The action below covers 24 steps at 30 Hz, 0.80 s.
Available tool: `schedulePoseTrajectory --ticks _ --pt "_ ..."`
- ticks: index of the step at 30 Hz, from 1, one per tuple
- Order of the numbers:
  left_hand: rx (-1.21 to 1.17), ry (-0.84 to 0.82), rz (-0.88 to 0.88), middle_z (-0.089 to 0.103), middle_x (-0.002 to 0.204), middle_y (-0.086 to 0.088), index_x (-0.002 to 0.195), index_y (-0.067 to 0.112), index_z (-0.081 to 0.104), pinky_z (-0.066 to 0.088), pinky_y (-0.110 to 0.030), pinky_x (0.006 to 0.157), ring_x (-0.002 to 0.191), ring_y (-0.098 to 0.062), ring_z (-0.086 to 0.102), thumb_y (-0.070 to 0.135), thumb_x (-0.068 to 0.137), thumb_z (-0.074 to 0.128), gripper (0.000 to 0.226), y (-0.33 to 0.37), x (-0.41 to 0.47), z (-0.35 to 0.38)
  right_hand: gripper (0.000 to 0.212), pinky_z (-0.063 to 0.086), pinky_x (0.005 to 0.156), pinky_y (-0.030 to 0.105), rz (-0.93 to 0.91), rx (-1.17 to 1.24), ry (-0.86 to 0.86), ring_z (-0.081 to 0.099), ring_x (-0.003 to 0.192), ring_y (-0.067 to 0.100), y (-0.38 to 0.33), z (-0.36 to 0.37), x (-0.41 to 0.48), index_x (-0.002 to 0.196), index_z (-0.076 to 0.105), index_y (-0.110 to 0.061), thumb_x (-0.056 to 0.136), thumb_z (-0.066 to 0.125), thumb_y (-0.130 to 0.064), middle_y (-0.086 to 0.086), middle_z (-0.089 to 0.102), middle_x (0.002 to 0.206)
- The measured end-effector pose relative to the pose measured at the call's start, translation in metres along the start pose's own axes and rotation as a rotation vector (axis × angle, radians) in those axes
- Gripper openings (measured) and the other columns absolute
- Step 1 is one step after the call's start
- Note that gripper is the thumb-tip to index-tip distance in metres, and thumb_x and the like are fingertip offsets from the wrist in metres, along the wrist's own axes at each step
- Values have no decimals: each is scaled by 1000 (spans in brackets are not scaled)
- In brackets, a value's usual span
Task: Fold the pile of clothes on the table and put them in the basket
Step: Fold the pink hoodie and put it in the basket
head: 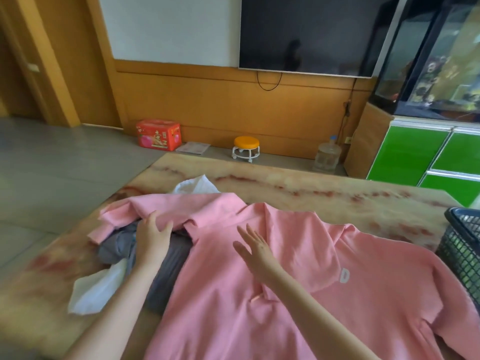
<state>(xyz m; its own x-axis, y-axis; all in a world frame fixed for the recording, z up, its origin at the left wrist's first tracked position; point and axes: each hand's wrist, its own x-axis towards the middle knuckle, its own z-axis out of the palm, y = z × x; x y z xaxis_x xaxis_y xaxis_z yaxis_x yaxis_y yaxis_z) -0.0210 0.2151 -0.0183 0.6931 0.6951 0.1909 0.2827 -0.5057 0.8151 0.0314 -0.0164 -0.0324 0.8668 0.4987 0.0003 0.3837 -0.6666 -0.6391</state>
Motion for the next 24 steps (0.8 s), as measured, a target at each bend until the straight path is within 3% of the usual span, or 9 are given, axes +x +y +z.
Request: schedulePoseTrajectory --ticks 4,6,8,10,13,15,18,21,24 --pt "-318 -42 -316 47 136 -12 142 14 36 40 -42 100 120 -32 47 28 89 61 61 -18 33 -15 55 12 117 39 -158 -58 -62 4 147 18 -38 25 24 149 17 -37 99 39 -40 -4 2 159" --pt "-564 -92 -449 49 132 -7 142 21 35 44 -38 93 114 -28 51 28 90 59 57 -24 47 -16 54 12 116 39 -223 -86 -94 3 146 18 -53 34 30 148 16 -40 99 40 -35 -3 4 159" --pt "-711 -108 -509 52 129 -6 140 23 37 44 -35 87 112 -25 53 25 93 55 50 -28 60 -15 51 16 112 38 -257 -110 -110 13 144 20 -60 38 35 147 22 -37 99 39 -31 2 17 157" --pt "-819 -82 -542 51 124 -3 139 23 39 43 -37 93 112 -23 52 19 94 53 47 -23 73 -15 48 18 109 36 -265 -171 -143 21 141 20 -60 41 39 146 27 -33 100 38 -30 4 29 151" --pt "-845 -18 -571 57 111 -1 136 18 44 44 -40 97 104 -22 53 13 90 60 49 -18 92 -10 45 6 115 38 -229 -195 -203 11 145 14 -49 45 40 145 31 -33 101 35 -33 -5 21 156" --pt "-809 6 -554 57 103 -2 130 13 50 46 -38 90 98 -21 52 10 87 63 45 -10 97 -6 39 3 116 39 -216 -187 -180 10 144 11 -42 44 41 138 44 -34 99 39 -35 -11 25 154" --pt "-914 62 -584 55 104 -3 135 19 43 44 -34 71 93 -25 53 15 92 57 46 2 99 -2 24 22 108 31 -200 -184 13 31 130 15 -44 42 45 109 67 -30 90 53 -35 -11 47 135" --pt "-1036 66 -689 47 138 -1 142 22 35 43 -36 88 125 -23 46 21 94 54 52 2 102 -9 21 30 99 28 -185 -177 56 41 121 18 -52 45 47 97 70 -20 86 55 -29 -6 53 127" --pt "-1003 15 -842 49 136 2 137 19 41 45 -37 88 126 -22 46 30 90 59 52 -12 101 -9 21 23 107 24 -219 -107 25 36 132 14 -43 51 44 101 68 -20 91 52 -28 -5 47 139"
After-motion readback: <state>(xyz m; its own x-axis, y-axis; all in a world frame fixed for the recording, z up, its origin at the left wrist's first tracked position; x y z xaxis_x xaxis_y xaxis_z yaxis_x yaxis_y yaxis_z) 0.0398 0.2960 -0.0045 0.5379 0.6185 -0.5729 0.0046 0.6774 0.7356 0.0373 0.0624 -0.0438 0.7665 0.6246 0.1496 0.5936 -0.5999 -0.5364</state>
